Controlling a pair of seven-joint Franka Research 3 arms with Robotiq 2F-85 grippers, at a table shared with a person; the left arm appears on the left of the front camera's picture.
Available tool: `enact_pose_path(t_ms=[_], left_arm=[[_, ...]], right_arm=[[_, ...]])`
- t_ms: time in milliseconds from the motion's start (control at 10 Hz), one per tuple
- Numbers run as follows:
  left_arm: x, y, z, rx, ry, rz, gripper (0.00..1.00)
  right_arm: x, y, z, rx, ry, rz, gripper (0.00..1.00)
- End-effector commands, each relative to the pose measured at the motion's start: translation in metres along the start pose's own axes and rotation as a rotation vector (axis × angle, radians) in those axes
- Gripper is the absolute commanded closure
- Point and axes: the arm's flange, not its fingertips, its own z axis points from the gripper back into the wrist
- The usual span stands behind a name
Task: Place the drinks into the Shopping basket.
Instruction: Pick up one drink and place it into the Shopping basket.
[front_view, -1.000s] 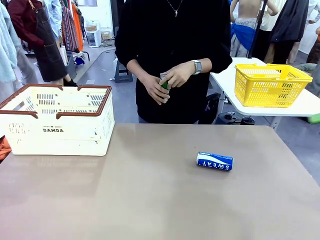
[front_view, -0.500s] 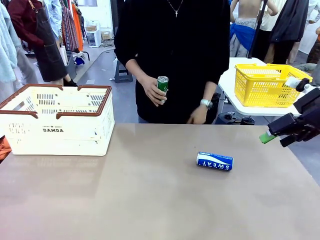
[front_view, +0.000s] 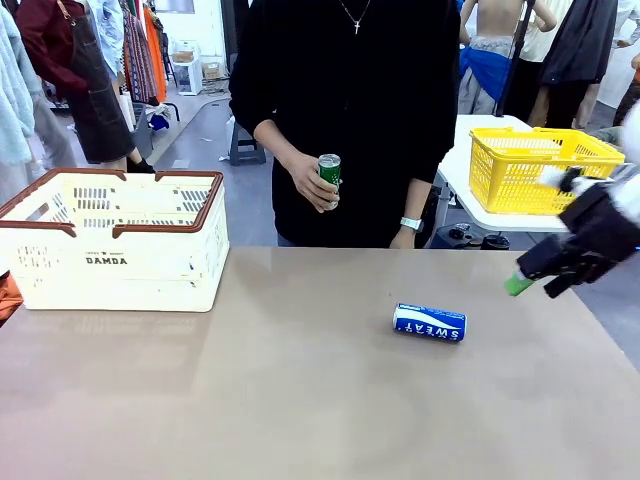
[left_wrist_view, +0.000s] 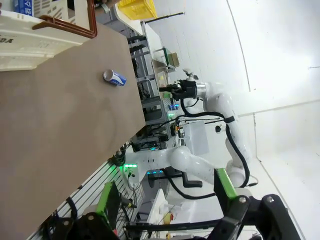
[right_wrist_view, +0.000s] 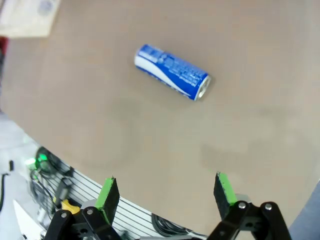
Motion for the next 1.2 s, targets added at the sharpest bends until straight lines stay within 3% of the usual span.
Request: enact_pose_path(t_ms=[0,400,800,900,1100], left_arm=[[-0.002,-0.004,0.0,-0.017,-0.006,0.011,0.0],[-0.002,-0.004,0.0,-0.017,-0.006,0.011,0.0],[-0.002,-0.004,0.0,-0.017,-0.006,0.011,0.0],[-0.002,-0.004,0.0,-0.017,-0.006,0.011,0.0],[-0.002,-0.004,0.0,-0.017,-0.006,0.011,0.0]], right_arm=[[0.054,0.004,-0.015,-0.103,0.113,0.022,0.0],[0.098,0.015,-0.086,-0.264,0.174,-0.04,0.0],[0.113,0.009,-0.115,-0.209,0.105,-0.095,0.0],[0.117,0.009,-0.118,-0.192,0.118,-0.032,0.0],[0.121,0.019,-0.125,-0.038,0.216,0.453,0.0]])
